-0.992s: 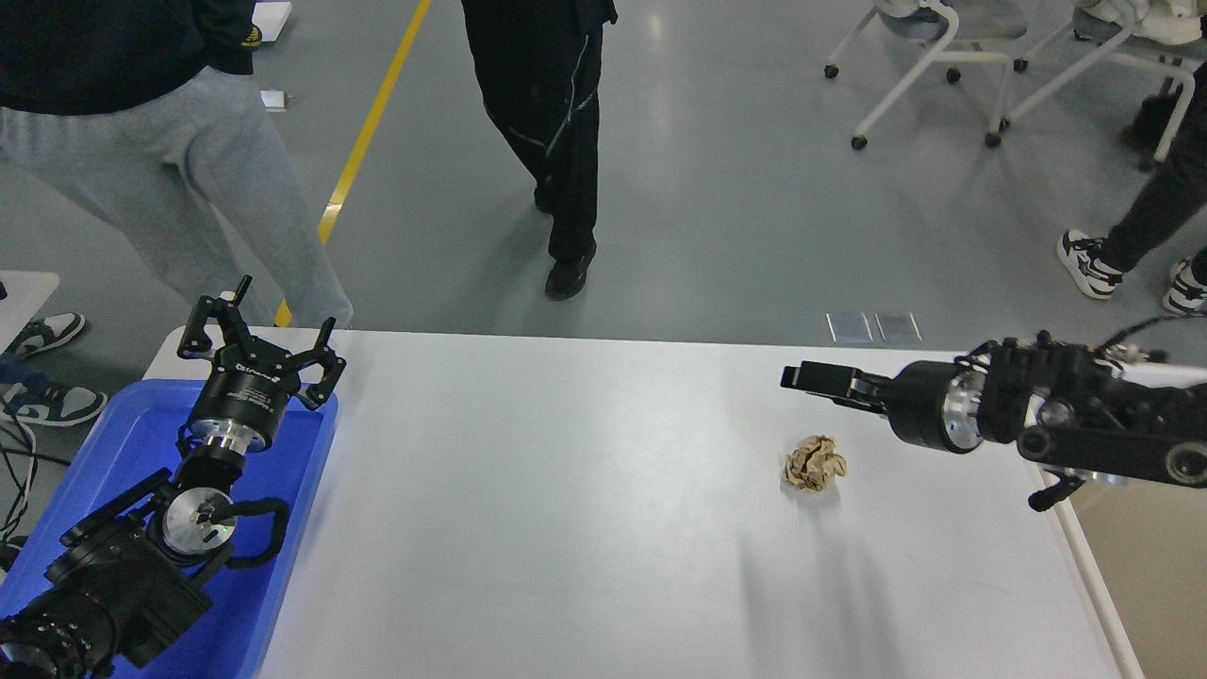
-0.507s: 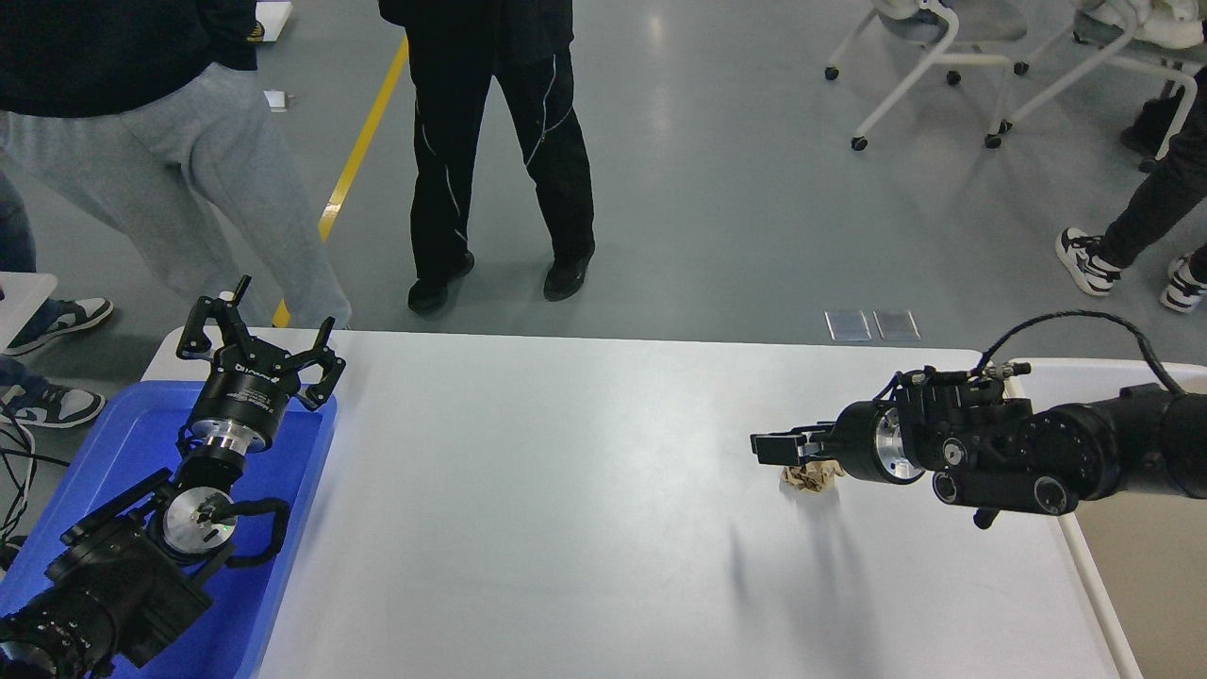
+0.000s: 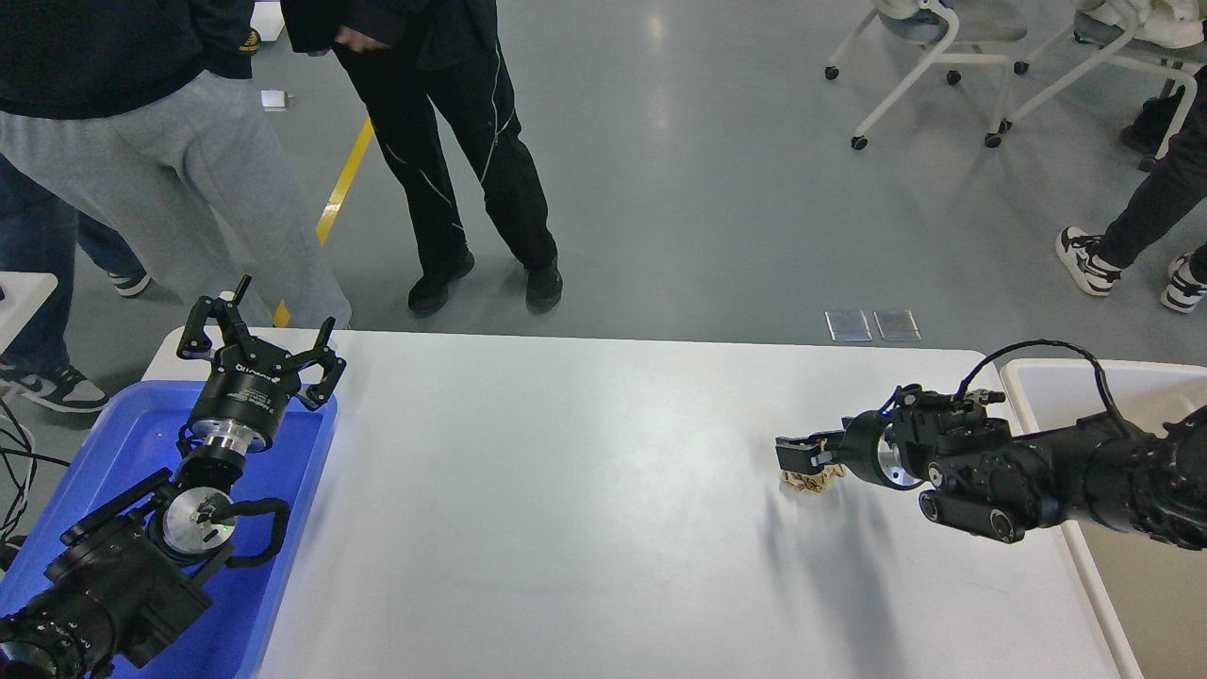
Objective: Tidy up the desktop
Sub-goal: 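Close the right gripper on the crumpled paper ball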
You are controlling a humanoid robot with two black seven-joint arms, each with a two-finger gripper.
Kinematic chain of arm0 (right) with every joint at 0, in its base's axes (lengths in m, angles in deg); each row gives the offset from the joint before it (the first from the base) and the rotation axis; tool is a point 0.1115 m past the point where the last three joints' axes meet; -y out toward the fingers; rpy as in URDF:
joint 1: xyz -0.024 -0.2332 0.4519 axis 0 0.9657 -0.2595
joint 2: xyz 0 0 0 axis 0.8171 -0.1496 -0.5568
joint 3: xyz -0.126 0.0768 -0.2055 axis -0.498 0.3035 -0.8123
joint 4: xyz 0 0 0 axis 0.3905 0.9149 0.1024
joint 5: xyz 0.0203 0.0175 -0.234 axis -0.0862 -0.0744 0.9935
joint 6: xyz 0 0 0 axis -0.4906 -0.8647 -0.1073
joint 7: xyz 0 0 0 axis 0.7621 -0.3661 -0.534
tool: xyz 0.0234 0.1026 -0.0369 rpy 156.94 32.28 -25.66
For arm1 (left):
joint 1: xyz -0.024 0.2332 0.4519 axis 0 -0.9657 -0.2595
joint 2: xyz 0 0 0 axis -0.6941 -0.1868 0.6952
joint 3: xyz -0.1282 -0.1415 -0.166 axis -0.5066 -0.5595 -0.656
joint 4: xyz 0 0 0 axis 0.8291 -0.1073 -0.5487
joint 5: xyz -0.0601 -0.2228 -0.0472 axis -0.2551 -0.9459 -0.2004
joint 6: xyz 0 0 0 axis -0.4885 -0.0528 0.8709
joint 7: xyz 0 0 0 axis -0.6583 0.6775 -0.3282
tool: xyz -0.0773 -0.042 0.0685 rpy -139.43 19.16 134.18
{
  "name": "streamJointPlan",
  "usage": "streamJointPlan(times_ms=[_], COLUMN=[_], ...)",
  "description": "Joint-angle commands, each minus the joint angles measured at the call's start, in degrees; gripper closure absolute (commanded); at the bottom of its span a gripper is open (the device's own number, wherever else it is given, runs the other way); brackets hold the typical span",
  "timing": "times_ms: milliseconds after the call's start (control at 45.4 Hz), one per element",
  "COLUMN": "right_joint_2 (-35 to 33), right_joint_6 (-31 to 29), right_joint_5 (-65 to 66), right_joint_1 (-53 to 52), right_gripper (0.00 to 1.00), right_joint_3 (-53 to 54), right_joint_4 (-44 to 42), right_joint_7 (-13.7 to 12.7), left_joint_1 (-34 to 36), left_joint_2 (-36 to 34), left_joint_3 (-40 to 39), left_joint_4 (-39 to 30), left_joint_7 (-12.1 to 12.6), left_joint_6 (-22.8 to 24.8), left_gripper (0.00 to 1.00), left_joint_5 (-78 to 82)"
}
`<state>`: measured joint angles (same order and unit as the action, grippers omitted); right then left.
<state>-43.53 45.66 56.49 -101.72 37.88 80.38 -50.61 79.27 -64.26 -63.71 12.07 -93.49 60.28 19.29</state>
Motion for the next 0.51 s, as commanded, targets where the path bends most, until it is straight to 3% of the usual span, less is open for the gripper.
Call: streamJointPlan(times_ms=[0,485], right_joint_2=[1.67,4.4], right_joint_6=[-0.08,0.19], right_joint_5=[0.2,-0.59], right_joint_1=[2.78,8.59], right_gripper=[0.02,0.02], right_joint_3=[0.2,0.98], right_joint_4=[-3.05,-10.35], right_joint_7=[0.89,1.33], left_joint_1=[0.0,0.0], left_joint_2=[0.0,0.0], left_joint_3=[0.0,0.0], left_joint_4=[0.0,0.0], left_joint_7=[0.0,0.0], left_joint_6=[0.05,0.05], left_gripper=[0.0,0.0], left_joint_5=[0.0,0.0])
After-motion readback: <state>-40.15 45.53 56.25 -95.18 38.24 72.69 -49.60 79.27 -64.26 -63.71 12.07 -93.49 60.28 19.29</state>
